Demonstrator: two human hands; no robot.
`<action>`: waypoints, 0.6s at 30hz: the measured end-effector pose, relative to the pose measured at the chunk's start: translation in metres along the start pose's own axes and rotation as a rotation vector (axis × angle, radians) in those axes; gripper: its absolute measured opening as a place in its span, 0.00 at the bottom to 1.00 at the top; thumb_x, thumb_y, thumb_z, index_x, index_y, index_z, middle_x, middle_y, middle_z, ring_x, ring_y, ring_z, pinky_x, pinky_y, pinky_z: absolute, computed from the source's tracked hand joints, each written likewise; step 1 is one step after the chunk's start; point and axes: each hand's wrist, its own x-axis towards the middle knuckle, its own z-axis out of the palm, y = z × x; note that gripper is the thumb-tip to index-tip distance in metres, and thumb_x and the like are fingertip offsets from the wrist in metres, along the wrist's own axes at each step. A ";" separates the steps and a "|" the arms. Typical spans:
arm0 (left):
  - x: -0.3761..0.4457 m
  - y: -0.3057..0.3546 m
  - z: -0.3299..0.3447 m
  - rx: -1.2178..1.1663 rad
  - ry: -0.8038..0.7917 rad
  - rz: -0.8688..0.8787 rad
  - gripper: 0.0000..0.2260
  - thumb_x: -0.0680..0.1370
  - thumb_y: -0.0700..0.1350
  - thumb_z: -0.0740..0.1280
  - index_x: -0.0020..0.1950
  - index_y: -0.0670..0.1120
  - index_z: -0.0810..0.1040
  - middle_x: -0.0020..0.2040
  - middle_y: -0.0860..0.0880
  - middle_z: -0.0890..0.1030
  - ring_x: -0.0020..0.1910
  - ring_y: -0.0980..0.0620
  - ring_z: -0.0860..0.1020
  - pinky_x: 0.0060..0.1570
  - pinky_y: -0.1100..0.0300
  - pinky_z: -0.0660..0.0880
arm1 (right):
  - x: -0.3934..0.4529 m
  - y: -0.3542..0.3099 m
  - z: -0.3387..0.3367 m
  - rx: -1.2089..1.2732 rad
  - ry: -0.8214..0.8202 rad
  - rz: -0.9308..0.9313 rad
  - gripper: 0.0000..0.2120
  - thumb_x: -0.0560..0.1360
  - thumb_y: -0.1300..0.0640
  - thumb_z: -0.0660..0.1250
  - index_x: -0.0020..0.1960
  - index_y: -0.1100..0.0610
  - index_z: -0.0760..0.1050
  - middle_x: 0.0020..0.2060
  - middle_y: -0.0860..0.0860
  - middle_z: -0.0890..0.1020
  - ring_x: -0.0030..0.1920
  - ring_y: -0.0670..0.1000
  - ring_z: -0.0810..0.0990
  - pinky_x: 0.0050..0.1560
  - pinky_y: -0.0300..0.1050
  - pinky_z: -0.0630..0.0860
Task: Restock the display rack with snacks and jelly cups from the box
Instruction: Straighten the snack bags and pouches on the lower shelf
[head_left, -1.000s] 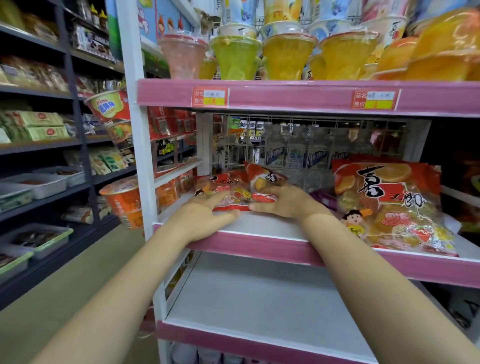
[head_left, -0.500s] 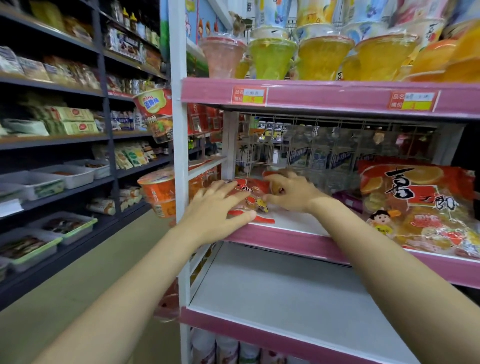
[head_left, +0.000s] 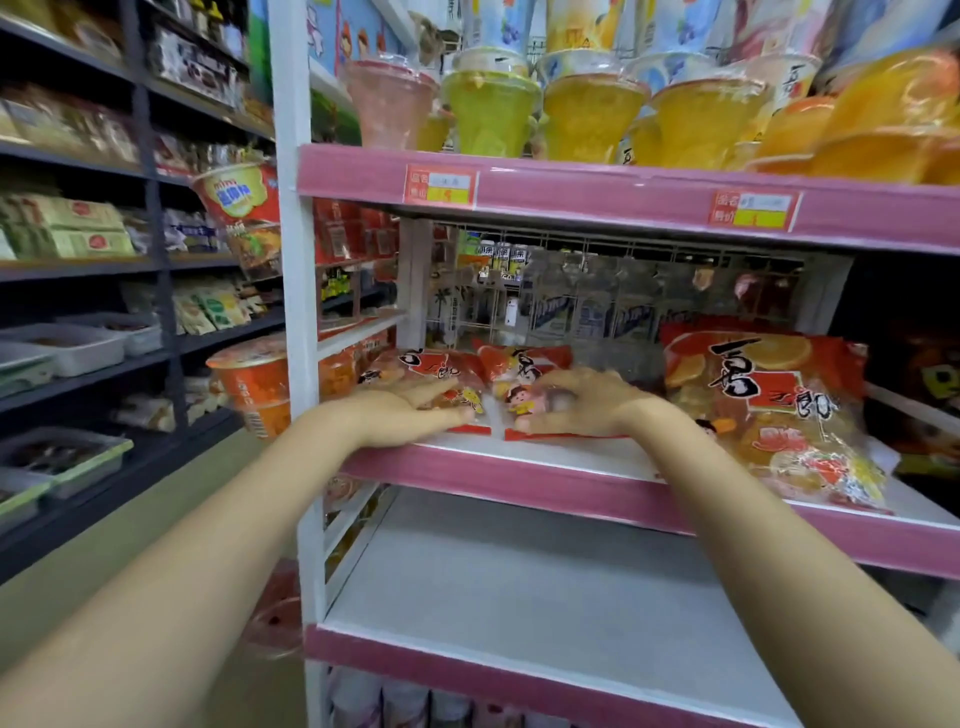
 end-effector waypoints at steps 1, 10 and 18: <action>-0.006 0.003 0.000 0.000 0.016 -0.002 0.37 0.70 0.80 0.45 0.77 0.71 0.46 0.81 0.57 0.50 0.80 0.46 0.45 0.76 0.38 0.48 | -0.004 0.000 -0.004 0.081 0.035 -0.001 0.38 0.62 0.20 0.62 0.67 0.37 0.71 0.73 0.46 0.69 0.75 0.55 0.64 0.76 0.62 0.55; 0.003 0.011 0.009 -0.024 -0.044 -0.037 0.43 0.65 0.83 0.42 0.78 0.69 0.49 0.80 0.58 0.38 0.77 0.43 0.31 0.73 0.31 0.37 | -0.004 -0.005 0.018 0.284 -0.041 0.157 0.50 0.67 0.19 0.50 0.80 0.42 0.41 0.80 0.57 0.43 0.80 0.61 0.47 0.78 0.61 0.51; 0.016 0.053 0.016 -0.148 0.182 0.024 0.43 0.67 0.82 0.41 0.77 0.63 0.59 0.81 0.52 0.57 0.79 0.45 0.55 0.75 0.41 0.54 | 0.005 -0.006 0.024 0.315 0.088 0.318 0.55 0.66 0.17 0.43 0.81 0.53 0.43 0.77 0.61 0.61 0.76 0.63 0.62 0.72 0.57 0.63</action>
